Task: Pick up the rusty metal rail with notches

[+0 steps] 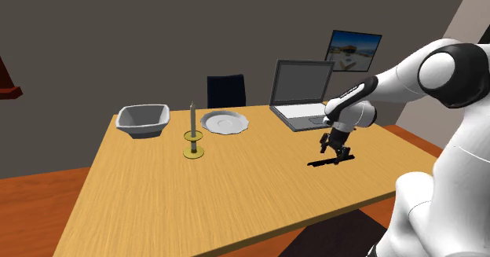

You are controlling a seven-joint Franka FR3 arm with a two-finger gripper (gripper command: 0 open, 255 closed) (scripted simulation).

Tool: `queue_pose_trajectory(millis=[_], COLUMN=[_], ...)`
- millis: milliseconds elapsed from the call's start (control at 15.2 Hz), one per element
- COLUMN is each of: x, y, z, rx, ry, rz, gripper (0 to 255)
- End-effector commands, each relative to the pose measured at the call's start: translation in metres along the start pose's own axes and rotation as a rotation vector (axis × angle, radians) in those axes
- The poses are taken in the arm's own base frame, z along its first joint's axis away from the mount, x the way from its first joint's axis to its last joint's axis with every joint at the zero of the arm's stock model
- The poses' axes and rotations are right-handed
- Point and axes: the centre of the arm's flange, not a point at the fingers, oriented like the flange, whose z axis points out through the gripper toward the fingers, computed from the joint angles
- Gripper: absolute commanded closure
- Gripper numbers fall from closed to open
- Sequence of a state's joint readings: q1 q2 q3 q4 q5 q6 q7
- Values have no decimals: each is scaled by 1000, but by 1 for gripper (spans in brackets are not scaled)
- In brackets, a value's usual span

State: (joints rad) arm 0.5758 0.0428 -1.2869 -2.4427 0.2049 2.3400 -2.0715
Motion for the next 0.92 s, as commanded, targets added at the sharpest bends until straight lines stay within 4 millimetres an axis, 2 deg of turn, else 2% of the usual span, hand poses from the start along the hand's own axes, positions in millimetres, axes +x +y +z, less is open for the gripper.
queue_pose_trajectory(millis=[0, 198, 264, 858], x=[-2, -3, -3, -3], y=[1, 2, 1, 2], z=[11, 20, 19, 20], rx=[-5, -5, -5, -5], ry=[1, 1, 1, 1], rz=[-1, -1, -1, -1], gripper=[0, 0, 255, 255])
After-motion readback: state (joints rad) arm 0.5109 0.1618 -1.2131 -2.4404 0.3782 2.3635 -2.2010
